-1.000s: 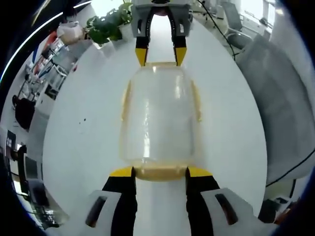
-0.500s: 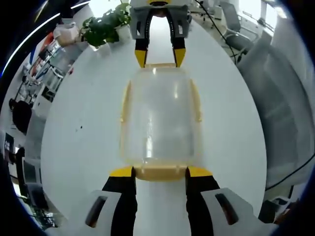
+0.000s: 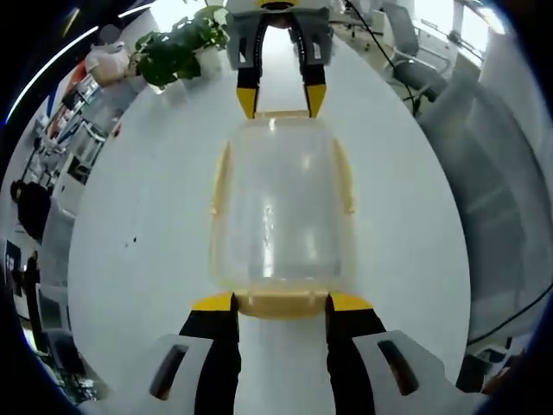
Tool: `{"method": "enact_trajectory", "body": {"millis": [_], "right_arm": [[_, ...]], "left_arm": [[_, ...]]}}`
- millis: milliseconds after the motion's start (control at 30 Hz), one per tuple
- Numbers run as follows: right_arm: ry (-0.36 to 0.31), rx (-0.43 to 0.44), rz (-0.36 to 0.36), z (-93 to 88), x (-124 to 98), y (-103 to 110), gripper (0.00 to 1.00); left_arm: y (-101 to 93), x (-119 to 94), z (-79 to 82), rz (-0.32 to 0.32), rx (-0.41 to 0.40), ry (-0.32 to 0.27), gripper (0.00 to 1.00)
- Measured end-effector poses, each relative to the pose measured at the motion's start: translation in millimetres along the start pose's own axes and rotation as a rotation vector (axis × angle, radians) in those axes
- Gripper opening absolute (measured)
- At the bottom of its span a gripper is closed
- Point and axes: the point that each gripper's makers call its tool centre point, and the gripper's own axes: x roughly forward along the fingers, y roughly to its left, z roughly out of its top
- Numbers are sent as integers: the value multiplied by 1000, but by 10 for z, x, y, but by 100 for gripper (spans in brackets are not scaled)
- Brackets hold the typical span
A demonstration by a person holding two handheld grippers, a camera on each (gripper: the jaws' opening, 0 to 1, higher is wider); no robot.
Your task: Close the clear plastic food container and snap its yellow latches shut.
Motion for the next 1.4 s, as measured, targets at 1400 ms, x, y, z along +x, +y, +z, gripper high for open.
{"method": "enact_trajectory", "body": {"millis": [1400], "right_arm": [[-13, 48, 86, -285, 199, 16, 36]], "left_arm": [[-74, 348, 80, -61, -50, 3, 36]]}}
